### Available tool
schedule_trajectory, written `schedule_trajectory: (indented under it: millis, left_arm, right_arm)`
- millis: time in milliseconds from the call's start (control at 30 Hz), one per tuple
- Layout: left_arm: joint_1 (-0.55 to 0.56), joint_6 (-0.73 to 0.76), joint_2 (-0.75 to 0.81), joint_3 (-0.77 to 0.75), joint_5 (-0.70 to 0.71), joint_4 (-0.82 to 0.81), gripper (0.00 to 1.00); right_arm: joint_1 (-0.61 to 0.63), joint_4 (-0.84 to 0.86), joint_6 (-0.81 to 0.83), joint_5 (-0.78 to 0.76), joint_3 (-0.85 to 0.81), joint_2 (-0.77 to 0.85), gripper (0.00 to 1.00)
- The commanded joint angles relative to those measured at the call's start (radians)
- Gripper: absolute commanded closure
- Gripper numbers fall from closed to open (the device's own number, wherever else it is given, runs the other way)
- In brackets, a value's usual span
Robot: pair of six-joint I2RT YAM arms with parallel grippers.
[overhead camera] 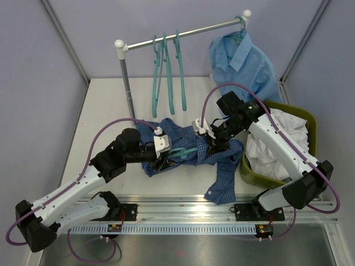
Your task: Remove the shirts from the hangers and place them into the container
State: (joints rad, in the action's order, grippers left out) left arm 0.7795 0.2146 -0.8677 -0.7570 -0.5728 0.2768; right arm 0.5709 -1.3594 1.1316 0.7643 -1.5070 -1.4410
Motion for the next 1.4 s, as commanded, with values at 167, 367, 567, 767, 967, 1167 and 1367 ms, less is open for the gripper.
schedule_trajectory:
  millis: [167, 367, 567, 767, 967, 1167, 1367]
  left_arm:
    - [0.004, 0.009, -0.031, -0.013, -0.022, -0.053, 0.66]
    - [0.003, -0.046, -0.017, -0.010, 0.010, -0.090, 1.00]
    - [0.001, -0.170, 0.007, -0.010, 0.094, -0.082, 1.00]
    - [-0.006, -0.387, -0.016, 0.005, 0.171, -0.048, 1.00]
    - [-0.011, -0.671, -0.033, 0.001, 0.258, -0.093, 1.00]
    - [-0.009, -0.878, -0.068, -0.042, 0.288, -0.174, 1.00]
    - [0.001, -0.909, -0.125, -0.108, 0.280, -0.188, 1.00]
  right_arm:
    - [0.017, -0.161, 0.051, 0.116, -0.094, 0.008, 1.00]
    - [0.017, -0.126, 0.016, 0.089, -0.079, 0.007, 0.90]
    - [0.015, 0.026, -0.238, -0.083, -0.122, 0.031, 0.28]
    - [-0.063, 0.184, -0.482, -0.206, -0.200, 0.100, 0.01]
    - [-0.094, 0.288, -0.677, -0.044, -0.092, 0.139, 0.00]
    - [-0.094, 0.436, -0.826, -0.126, 0.044, 0.142, 0.01]
    - [-0.071, 0.487, -0.935, -0.253, -0.070, 0.061, 0.03]
